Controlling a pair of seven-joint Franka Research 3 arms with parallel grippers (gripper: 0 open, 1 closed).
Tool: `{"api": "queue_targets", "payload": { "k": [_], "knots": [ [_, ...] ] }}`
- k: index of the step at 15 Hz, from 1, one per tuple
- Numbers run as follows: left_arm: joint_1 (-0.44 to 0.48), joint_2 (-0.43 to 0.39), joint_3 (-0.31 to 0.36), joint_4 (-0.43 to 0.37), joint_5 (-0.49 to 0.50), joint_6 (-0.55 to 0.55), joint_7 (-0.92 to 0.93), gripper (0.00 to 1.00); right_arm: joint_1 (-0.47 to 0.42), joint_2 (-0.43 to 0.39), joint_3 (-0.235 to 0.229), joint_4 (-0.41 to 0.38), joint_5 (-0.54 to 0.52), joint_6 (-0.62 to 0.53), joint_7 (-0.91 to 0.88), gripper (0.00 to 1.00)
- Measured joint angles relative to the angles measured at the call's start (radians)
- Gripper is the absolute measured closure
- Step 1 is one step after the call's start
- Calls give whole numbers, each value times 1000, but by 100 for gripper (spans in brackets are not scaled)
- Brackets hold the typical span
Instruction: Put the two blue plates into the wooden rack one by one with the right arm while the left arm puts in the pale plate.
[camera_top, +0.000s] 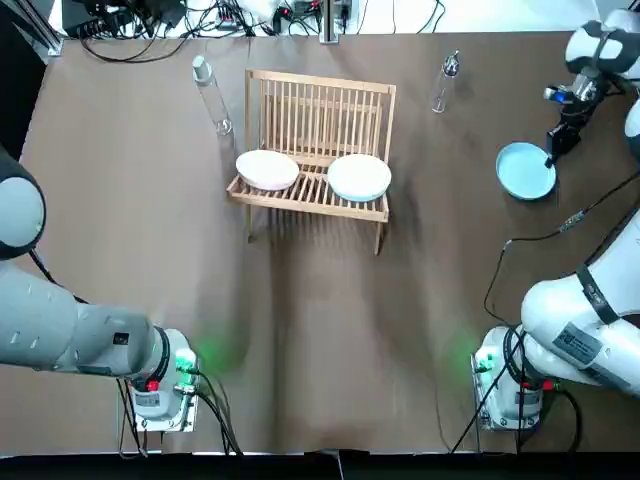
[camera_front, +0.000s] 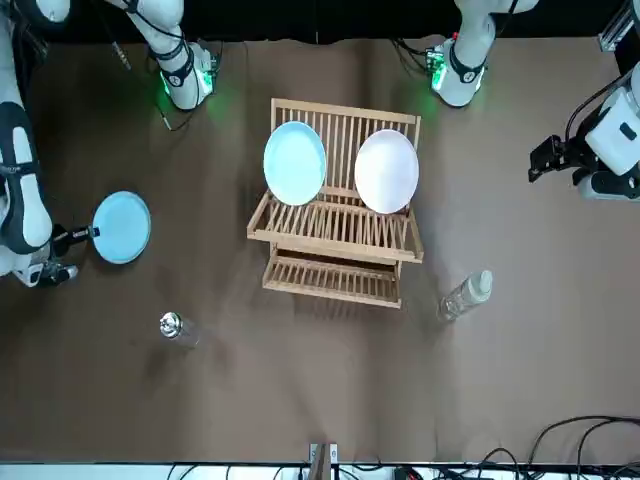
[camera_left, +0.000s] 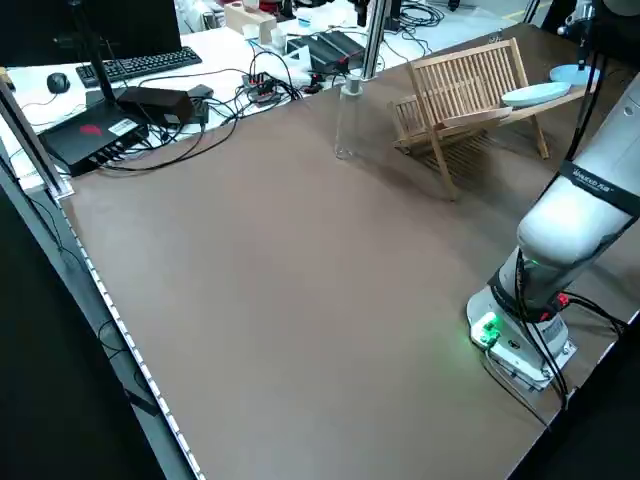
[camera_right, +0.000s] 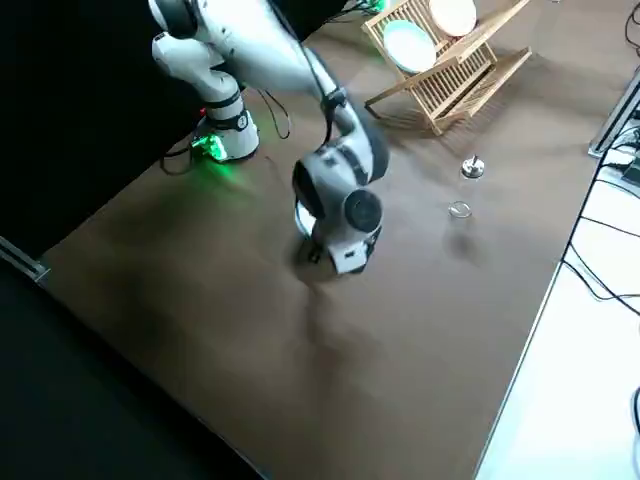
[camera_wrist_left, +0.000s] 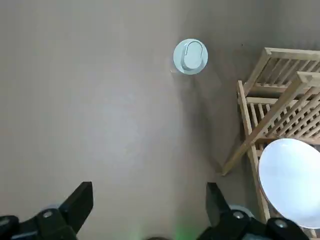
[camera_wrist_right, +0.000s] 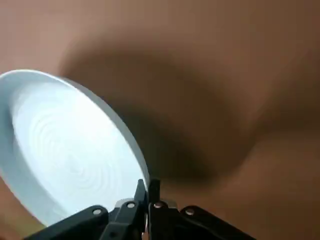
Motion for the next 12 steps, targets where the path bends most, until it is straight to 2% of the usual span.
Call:
{"api": "queue_targets", "payload": {
  "k": [5, 8, 12],
  "knots": [
    [-1, 6, 0, -3, 0, 19, 0, 0, 66, -105, 1, 1, 76, -211, 43, 96],
    [-3, 9, 0, -6, 0, 24, 0, 0, 104, -166, 3, 1, 101, -381, 154, 96],
    [0, 8, 0, -6, 0, 25, 14, 0, 187, -229, 6, 1, 185, -604, 376, 96]
  ]
}}
